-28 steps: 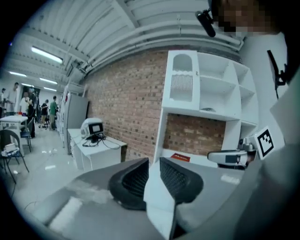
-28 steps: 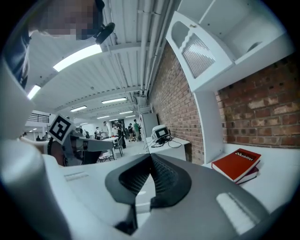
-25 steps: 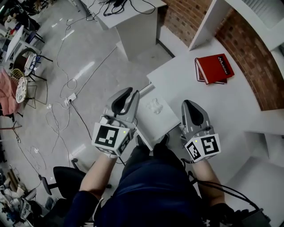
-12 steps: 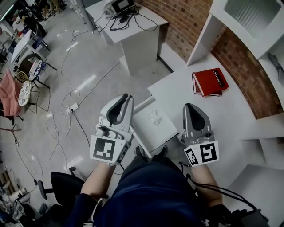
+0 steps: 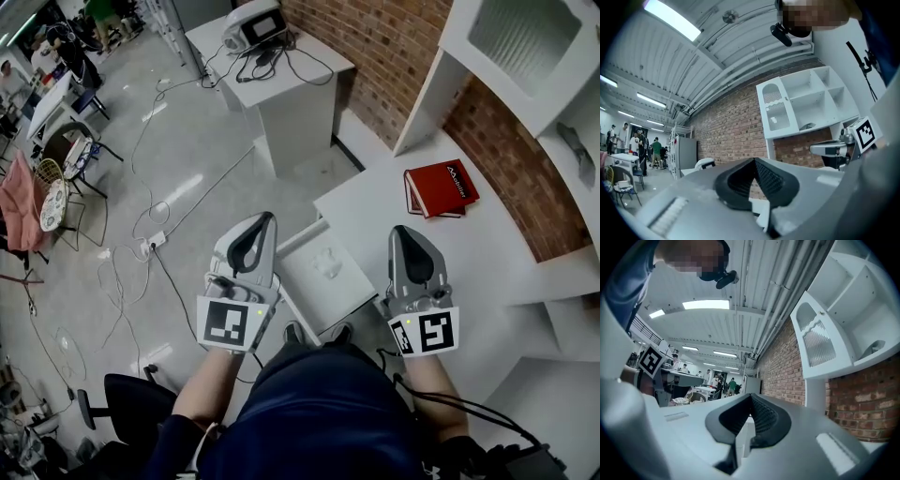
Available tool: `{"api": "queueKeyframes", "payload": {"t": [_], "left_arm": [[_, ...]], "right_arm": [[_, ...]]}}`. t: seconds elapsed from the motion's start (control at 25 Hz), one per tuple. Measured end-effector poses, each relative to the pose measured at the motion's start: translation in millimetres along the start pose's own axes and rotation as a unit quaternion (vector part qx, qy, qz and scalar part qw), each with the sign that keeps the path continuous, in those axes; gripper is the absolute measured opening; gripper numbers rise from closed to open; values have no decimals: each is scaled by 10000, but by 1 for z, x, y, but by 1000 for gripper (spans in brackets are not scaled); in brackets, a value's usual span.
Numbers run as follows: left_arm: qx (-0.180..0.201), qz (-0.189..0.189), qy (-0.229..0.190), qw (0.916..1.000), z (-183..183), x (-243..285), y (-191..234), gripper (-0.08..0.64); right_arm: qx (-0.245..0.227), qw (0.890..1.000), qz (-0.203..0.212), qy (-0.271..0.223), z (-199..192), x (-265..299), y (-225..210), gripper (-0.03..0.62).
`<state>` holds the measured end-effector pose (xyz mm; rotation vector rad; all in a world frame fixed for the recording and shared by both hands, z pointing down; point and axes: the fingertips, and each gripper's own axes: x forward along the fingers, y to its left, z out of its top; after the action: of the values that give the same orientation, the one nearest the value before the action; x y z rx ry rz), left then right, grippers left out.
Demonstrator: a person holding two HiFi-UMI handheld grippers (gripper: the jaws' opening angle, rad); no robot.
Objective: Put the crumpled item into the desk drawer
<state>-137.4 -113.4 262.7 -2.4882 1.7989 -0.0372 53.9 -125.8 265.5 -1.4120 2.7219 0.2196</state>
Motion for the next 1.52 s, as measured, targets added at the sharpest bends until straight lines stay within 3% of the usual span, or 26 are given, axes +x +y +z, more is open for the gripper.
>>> {"api": "queueKeyframes", "payload": {"t": [0.52,1.52], "left_arm": [[-148,143,138,9997,-13,1,15,2],[-82,90,186,9998,-19,10,15,2]], "right_arm": [[32,9999,3,159,-5,7,5,2],[211,9994,17,273,-16,12,-2,2]]}}
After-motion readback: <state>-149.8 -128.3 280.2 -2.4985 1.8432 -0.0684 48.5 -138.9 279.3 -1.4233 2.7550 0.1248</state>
